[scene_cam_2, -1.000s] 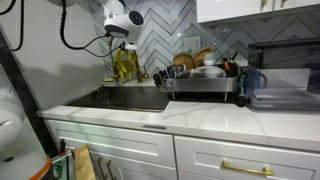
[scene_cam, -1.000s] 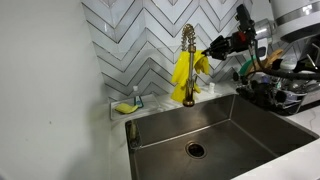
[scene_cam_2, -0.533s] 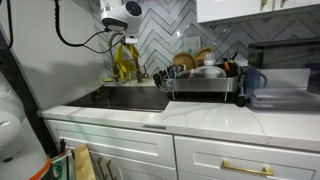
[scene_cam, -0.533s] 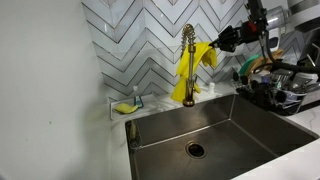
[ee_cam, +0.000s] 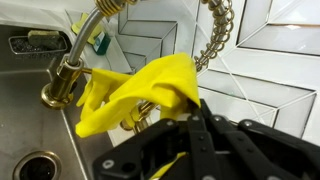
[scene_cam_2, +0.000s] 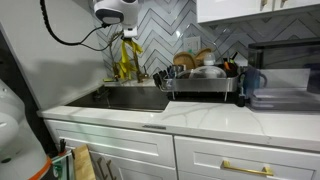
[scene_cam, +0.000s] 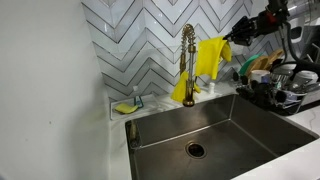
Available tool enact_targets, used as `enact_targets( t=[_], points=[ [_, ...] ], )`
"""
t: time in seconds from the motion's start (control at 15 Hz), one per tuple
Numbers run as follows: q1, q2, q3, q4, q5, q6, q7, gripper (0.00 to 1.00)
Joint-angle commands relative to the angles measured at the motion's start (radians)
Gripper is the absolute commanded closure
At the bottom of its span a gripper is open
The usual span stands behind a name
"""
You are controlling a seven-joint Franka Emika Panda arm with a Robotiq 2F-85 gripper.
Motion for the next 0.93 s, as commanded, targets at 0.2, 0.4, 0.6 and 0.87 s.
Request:
enact_targets(
  t=[0.2,0.4,0.6,0.87],
  points=[
    [-0.023,-0.165,0.014,-0.093,-0.197,-0.036,0.096,1.0],
    [-0.02,-0.219,0.012,-0.093,-0.244,-0.08,0.126,1.0],
    [-0.017,-0.264,0.007,-0.085,-0.247,-0.134,0.129,1.0],
    [-0.021,-0.26,0.013,-0.059,-0.222,-0.147,0.103,0.98]
  ],
)
